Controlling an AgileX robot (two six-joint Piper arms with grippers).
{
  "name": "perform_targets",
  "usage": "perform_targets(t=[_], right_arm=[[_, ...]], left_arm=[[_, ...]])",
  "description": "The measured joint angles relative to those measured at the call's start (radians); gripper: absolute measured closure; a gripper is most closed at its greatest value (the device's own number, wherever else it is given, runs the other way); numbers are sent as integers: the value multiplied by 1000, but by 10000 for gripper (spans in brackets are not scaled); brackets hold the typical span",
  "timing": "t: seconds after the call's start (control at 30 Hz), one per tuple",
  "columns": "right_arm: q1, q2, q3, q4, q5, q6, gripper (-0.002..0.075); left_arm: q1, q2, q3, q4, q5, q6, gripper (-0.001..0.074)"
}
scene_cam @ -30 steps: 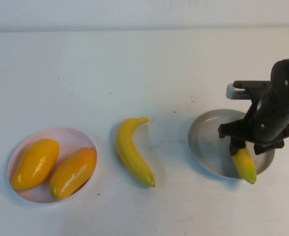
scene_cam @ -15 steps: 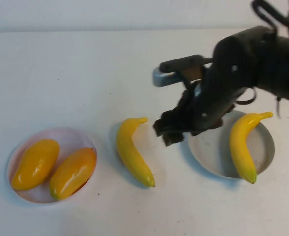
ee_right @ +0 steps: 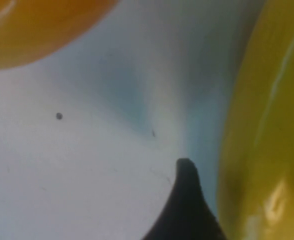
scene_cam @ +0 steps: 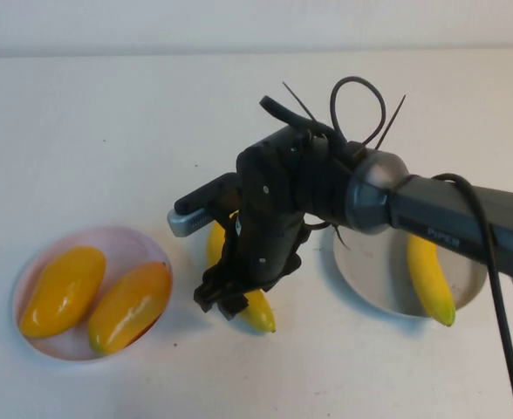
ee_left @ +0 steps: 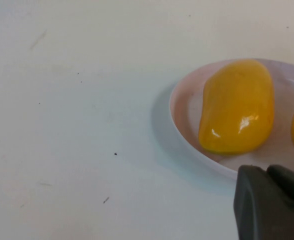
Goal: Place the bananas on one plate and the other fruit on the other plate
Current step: Put another type of fruit in the right plate
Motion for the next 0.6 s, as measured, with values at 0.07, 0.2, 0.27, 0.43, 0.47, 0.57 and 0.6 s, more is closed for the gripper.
perform_targets(t=[0.07, 0.2, 0.27, 0.43, 0.47, 0.57, 0.6], right_arm=[[0, 18, -4, 0, 1, 0, 264], [0, 44, -10, -1, 2, -1, 274], [0, 52, -10, -1, 4, -1, 312], [0, 50, -11, -2, 6, 38, 429], [0, 41, -11, -2, 11, 55, 429], [-18, -12, -3, -1, 24, 129, 429], [-27, -35, 7, -1, 25, 148, 429]], left_arm=[[0, 0, 0, 0, 0, 0, 733], [0, 0, 0, 0, 0, 0, 733], [0, 0, 0, 0, 0, 0, 733], [0, 0, 0, 0, 0, 0, 733], [0, 0, 0, 2, 0, 0, 733], [0, 0, 0, 2, 0, 0, 733], [0, 0, 0, 2, 0, 0, 733]])
